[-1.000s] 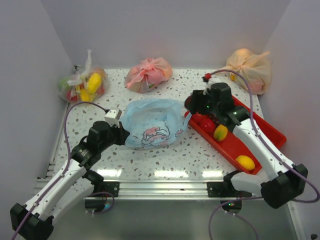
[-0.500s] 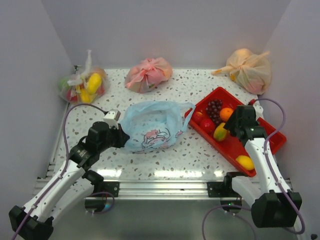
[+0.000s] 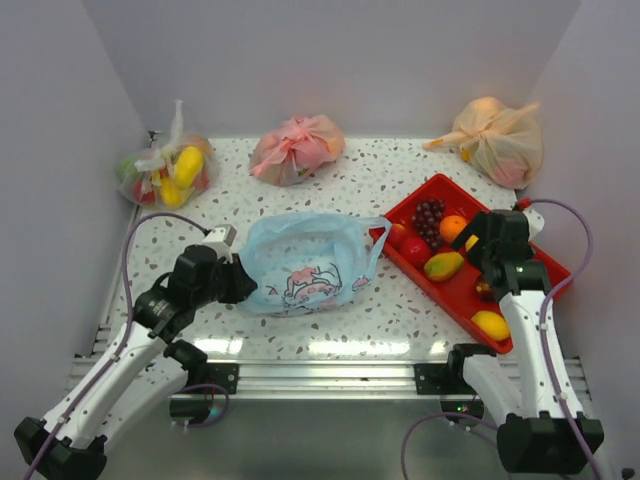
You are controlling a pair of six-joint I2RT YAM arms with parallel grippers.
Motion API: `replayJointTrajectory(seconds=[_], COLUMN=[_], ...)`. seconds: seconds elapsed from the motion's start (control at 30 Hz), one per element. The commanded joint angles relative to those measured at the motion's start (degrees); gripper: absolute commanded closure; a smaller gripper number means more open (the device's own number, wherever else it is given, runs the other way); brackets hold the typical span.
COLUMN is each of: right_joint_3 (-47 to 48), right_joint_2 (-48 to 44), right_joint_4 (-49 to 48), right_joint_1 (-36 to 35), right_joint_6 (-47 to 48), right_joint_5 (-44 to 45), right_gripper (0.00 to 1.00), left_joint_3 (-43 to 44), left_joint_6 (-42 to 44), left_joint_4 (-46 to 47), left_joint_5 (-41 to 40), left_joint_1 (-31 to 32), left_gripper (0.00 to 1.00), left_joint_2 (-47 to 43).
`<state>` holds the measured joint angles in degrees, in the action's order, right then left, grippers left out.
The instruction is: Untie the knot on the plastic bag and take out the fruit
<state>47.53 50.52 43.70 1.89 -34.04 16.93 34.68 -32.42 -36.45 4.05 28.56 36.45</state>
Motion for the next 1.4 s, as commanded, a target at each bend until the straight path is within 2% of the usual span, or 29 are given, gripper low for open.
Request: replayJointTrajectory(seconds=[0.0,0.1,0.13,0.2,0.23,0.3,0.43,0.57,0.87,1.1,1.37], right_joint_3=[7.83,12.93,15.29,17.33,19.25,21.54,23.66,22.09,12.6,7.76,6.26], right_joint_2=[-4.38,-4.9,-5.34,-5.78,-6.31,-6.84,-9.12,-15.78,-27.04,-37.07,-41.38], right_joint_4=[2.78,4.81,4.99,5.25,5.51,5.69,5.35,2.18,-3.18,-6.61,-4.94], right_joint_1=[-0.31,-1.45,-1.45,-3.29,-3.64,-4.87,-6.98,-9.79,-10.86,-10.86,-10.86], right_joint_6=[1.08,4.05,4.68,6.52,7.23,9.43,12.68,16.54,19.89,24.63,26.13], right_joint_5=[-1.11,-1.46,-1.89,-2.43,-2.43,-1.99,-0.32,1.0,3.81,4.08,4.96], right_gripper=[0.01,0.01,0.01,0.01,0.01,0.01,0.01,0.01,0.01,0.01,0.01], left_joint_3=[3.9,6.19,7.59,9.0,10.66,12.42,17.52,20.51,20.69,21.57,19.56], left_joint_6=[-2.47,-2.99,-3.0,-2.82,-2.73,-2.56,-2.64,-1.77,3.68,3.78,0.97], left_joint_4=[-2.22,-3.89,-4.33,-5.56,-6.09,-7.84,-10.57,-11.72,-7.24,-7.32,-8.38], left_joint_5=[-1.06,-3.08,-3.87,-5.44,-6.59,-8.87,-13.18,-20.3,-35.95,-46.57,-51.69], left_joint_1=[-0.25,-0.26,-0.26,-0.26,-0.26,-0.26,-0.26,-0.26,-0.26,-0.26,-0.25], left_gripper=[0.78,0.61,0.46,0.31,0.14,0.02,0.0,0.0,0.0,0.0,0.0], left_joint_2=[-1.11,-1.81,-1.99,-2.34,-2.87,-3.66,-6.12,-9.89,-20.01,-25.62,-30.2])
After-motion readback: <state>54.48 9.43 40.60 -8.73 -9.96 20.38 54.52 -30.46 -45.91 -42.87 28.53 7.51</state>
